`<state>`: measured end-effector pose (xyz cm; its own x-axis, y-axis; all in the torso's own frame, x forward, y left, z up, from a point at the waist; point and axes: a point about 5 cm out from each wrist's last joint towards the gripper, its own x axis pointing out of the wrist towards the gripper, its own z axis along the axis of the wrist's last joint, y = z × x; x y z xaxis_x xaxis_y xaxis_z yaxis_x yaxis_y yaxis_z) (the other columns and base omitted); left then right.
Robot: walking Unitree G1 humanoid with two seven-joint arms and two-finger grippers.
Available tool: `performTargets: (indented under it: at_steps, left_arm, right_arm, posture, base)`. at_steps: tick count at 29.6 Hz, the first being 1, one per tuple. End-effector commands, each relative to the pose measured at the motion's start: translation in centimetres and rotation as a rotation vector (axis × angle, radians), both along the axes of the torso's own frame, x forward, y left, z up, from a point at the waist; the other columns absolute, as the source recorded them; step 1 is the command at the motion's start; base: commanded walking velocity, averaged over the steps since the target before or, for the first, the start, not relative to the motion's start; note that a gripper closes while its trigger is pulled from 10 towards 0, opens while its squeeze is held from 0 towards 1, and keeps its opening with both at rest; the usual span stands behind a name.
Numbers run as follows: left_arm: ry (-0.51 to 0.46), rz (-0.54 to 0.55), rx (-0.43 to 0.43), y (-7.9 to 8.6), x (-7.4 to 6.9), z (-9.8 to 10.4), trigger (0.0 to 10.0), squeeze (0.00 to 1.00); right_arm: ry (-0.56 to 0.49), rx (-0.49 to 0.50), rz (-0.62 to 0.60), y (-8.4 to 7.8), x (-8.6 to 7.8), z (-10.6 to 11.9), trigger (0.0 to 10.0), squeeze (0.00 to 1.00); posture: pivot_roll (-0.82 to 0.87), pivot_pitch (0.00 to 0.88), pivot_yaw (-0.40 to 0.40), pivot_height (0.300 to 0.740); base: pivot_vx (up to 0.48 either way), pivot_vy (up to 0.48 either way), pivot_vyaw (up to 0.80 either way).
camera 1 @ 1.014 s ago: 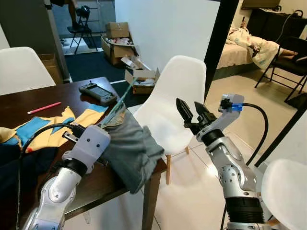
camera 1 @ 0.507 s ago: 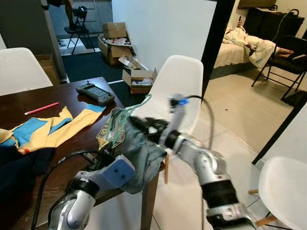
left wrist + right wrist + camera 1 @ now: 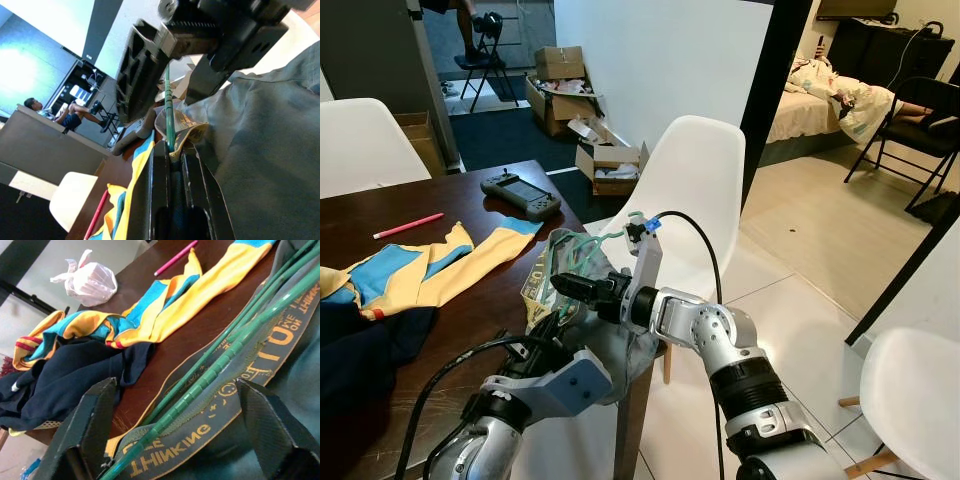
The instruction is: Hang hanger
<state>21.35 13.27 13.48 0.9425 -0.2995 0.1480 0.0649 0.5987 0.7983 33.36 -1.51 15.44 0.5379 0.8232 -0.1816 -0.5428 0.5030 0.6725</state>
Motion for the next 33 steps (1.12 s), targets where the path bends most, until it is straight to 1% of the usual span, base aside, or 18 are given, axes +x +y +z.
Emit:
performTargets:
  at_steps: [1, 2, 4, 5, 15, 16, 19, 20, 22, 23, 24, 25, 27, 28, 29, 30, 31, 33]
  left_arm:
    - [-0.006, -0.016, 0.016, -0.2, -0.2, 0.0, 10.0, 0.0]
    - [-0.008, -0.017, 0.018, -0.2, -0.3, 0.0, 10.0, 0.0]
    - [-0.008, -0.017, 0.018, -0.2, -0.3, 0.0, 10.0, 0.0]
    - [-0.009, -0.019, 0.021, -0.3, -0.3, 0.0, 10.0, 0.0]
    - [-0.015, -0.024, 0.029, -0.3, -0.4, 0.1, 10.0, 0.0]
    - [-0.011, -0.029, 0.017, -0.3, -0.3, 0.3, 10.0, 0.0]
    - [-0.019, -0.032, 0.005, -0.3, -0.1, 0.7, 10.0, 0.0]
    - [0.001, -0.07, -0.051, -0.5, 0.2, 1.5, 10.0, 0.0]
    - [0.001, -0.07, -0.051, -0.5, 0.2, 1.5, 10.0, 0.0]
    - [0.021, -0.107, -0.118, -0.7, 0.4, 2.2, 10.0, 0.42]
    - [0.021, -0.107, -0.118, -0.7, 0.4, 2.2, 10.0, 0.42]
    - [0.068, -0.167, -0.256, -1.0, 0.5, 3.3, 10.0, 1.0]
    - [0.068, -0.167, -0.256, -1.0, 0.5, 3.3, 10.0, 1.0]
    - [0.126, -0.239, -0.393, -1.5, 0.4, 4.1, 10.0, 1.0]
    - [0.194, -0.367, -0.511, -1.7, 0.0, 5.6, 10.0, 1.0]
    - [0.194, -0.367, -0.511, -1.7, 0.0, 5.6, 10.0, 1.0]
    - [0.241, -0.468, -0.582, -1.7, -0.4, 6.7, 10.0, 1.0]
    - [0.241, -0.468, -0.582, -1.7, -0.4, 6.7, 10.0, 1.0]
  right_arm:
    - [0.006, 0.006, 0.019, 0.7, 0.0, 0.3, 10.0, 0.0]
    - [0.01, 0.005, 0.009, 0.9, 0.2, 0.3, 1.1, 0.0]
    - [0.01, 0.005, 0.009, 0.9, 0.2, 0.3, 1.1, 0.0]
    - [0.012, 0.004, -0.001, 1.0, 0.4, 0.4, 0.0, 0.0]
    - [-0.009, -0.008, 0.003, 1.1, 0.6, 0.6, 0.0, 0.0]
    - [-0.038, -0.014, 0.013, 1.0, 0.6, 0.7, 0.0, 0.0]
    - [-0.063, -0.016, 0.025, 0.9, 0.7, 0.9, 0.0, 0.0]
    - [-0.1, -0.03, 0.034, 0.6, 0.8, 1.1, 0.0, 0.0]
    - [-0.1, -0.03, 0.034, 0.6, 0.8, 1.1, 0.0, 0.0]
    - [-0.142, -0.054, 0.04, 0.2, 1.0, 1.2, 0.0, 0.0]
    - [-0.142, -0.054, 0.04, 0.2, 1.0, 1.2, 0.0, 0.0]
    - [-0.197, -0.1, 0.038, -0.4, 1.2, 1.1, 0.0, 0.0]
    - [-0.197, -0.1, 0.038, -0.4, 1.2, 1.1, 0.0, 0.0]
    - [-0.242, -0.135, 0.037, -0.8, 1.4, 1.1, 0.0, 0.0]
    - [-0.292, -0.155, 0.039, -1.5, 1.6, 1.3, 0.0, 0.0]
    - [-0.292, -0.155, 0.039, -1.5, 1.6, 1.3, 0.0, 0.0]
    - [-0.322, -0.161, 0.043, -1.9, 1.7, 1.5, 0.0, 0.0]
    - [-0.322, -0.161, 0.043, -1.9, 1.7, 1.5, 0.0, 0.0]
  posture:
    - [0.13, 0.0, -0.073, 0.74]
    - [0.13, 0.0, -0.074, 0.74]
    - [0.13, 0.0, -0.074, 0.74]
    - [0.14, 0.0, -0.075, 0.74]
    - [0.13, 0.0, -0.071, 0.74]
    - [0.14, 0.0, -0.072, 0.74]
    - [0.14, 0.0, -0.073, 0.74]
    - [0.14, 0.0, -0.078, 0.74]
    - [0.14, 0.0, -0.078, 0.74]
    - [0.15, 0.0, -0.083, 0.74]
    - [0.15, 0.0, -0.083, 0.74]
    - [0.15, 0.0, -0.083, 0.74]
    - [0.15, 0.0, -0.083, 0.74]
    - [0.15, 0.0, -0.083, 0.74]
    - [0.15, 0.0, -0.085, 0.74]
    - [0.15, 0.0, -0.085, 0.74]
    - [0.15, 0.0, -0.085, 0.74]
    - [0.15, 0.0, -0.085, 0.74]
  base:
    - [0.0, 0.0, 0.0]
    - [0.0, 0.0, 0.0]
    - [0.0, 0.0, 0.0]
    - [0.0, 0.0, 0.0]
    - [0.0, 0.0, 0.0]
    - [0.0, 0.0, 0.0]
    - [0.0, 0.0, 0.0]
    - [0.0, 0.0, 0.0]
    - [0.0, 0.0, 0.0]
    - [0.0, 0.0, 0.0]
    - [0.0, 0.0, 0.0]
    - [0.0, 0.0, 0.0]
    - [0.0, 0.0, 0.0]
    - [0.0, 0.0, 0.0]
    - [0.0, 0.0, 0.0]
    - [0.0, 0.0, 0.0]
    - [0.0, 0.0, 0.0]
    - [0.0, 0.0, 0.0]
